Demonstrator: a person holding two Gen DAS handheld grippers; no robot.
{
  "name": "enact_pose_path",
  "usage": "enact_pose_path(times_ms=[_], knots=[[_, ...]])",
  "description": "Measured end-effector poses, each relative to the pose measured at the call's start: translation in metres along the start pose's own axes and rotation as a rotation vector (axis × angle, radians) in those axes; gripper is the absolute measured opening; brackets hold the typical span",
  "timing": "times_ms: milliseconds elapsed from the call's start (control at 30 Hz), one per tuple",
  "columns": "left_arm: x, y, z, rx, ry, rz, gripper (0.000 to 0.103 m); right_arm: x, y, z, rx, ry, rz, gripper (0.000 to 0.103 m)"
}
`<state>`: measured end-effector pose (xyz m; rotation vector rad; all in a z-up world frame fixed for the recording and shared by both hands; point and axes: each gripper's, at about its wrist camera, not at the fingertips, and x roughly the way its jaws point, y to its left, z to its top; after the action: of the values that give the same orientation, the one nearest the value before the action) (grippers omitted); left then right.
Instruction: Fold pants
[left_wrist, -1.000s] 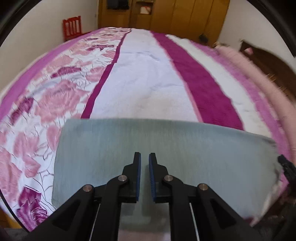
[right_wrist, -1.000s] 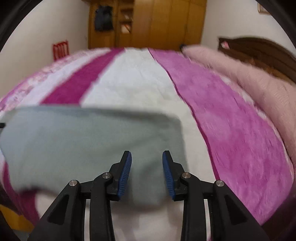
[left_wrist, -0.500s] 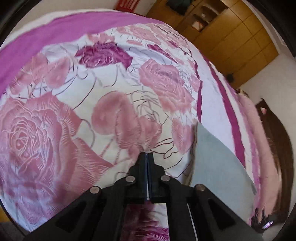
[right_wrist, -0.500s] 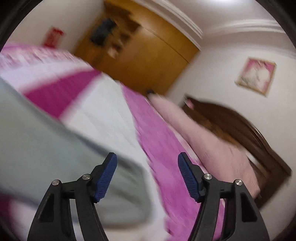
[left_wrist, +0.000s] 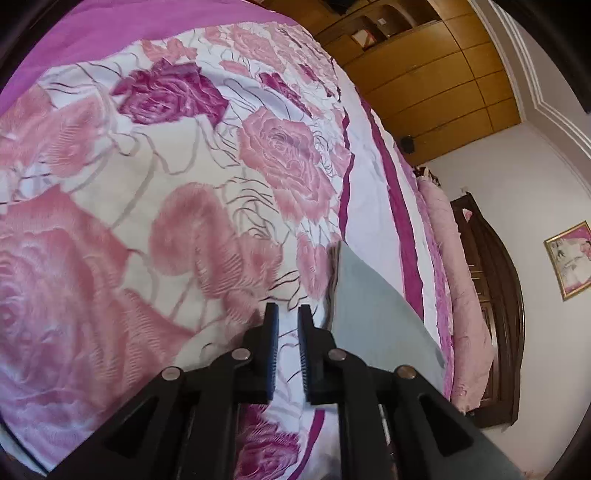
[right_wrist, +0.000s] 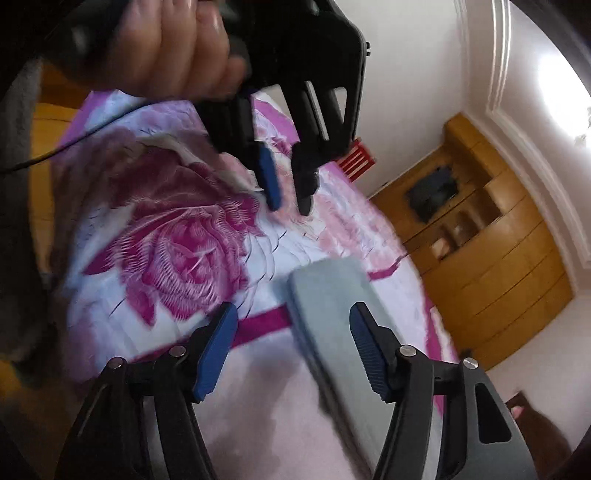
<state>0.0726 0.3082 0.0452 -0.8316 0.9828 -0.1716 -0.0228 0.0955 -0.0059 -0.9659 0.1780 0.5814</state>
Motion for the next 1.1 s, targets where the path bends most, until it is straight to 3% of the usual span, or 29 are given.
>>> enact_pose_path(times_ms=[133,167,200,233,267,467,533,567,700,833,1033,1100], knots=[[-0.006,0.011,-0.001,0.008,0.031,-0.021,0.023,0.02,-0.022,0.001,0.059,0.027,0.032,0.063],[-0.007,0.012,-0.001,0.009,0.033,-0.017,0.023,0.025,-0.025,0.002,0.05,0.041,0.014,0.057],[-0.008,0.013,0.0,0.009,0.034,-0.015,0.023,0.029,-0.027,0.003,0.041,0.056,-0.004,0.048],[-0.01,0.013,-0.001,0.008,0.034,-0.019,0.023,0.036,-0.029,0.005,0.028,0.089,-0.032,0.022],[-0.01,0.013,-0.002,0.005,0.033,-0.022,0.025,0.04,-0.027,0.006,0.02,0.113,-0.055,0.012],[0.014,-0.002,0.006,-0.014,0.064,-0.022,0.029,0.019,-0.004,0.009,-0.068,0.05,-0.081,0.012],[0.022,-0.005,0.012,-0.036,0.065,-0.054,0.037,0.016,-0.002,0.007,-0.072,0.045,-0.071,0.012],[0.026,-0.004,0.014,-0.062,0.071,-0.078,0.047,0.016,-0.002,0.007,-0.074,0.043,-0.072,0.012],[0.043,0.005,0.027,-0.171,0.102,-0.227,0.066,0.008,-0.007,0.003,-0.07,0.015,-0.067,0.011],[0.053,0.003,0.034,-0.213,0.107,-0.252,0.066,0.007,-0.015,0.004,-0.064,-0.012,-0.07,0.011],[0.072,-0.024,0.034,-0.164,0.103,-0.236,0.064,0.012,-0.038,0.001,0.017,-0.022,-0.044,0.007],[0.077,-0.027,0.033,-0.166,0.106,-0.232,0.053,0.01,-0.044,0.001,0.028,-0.028,-0.042,0.007]])
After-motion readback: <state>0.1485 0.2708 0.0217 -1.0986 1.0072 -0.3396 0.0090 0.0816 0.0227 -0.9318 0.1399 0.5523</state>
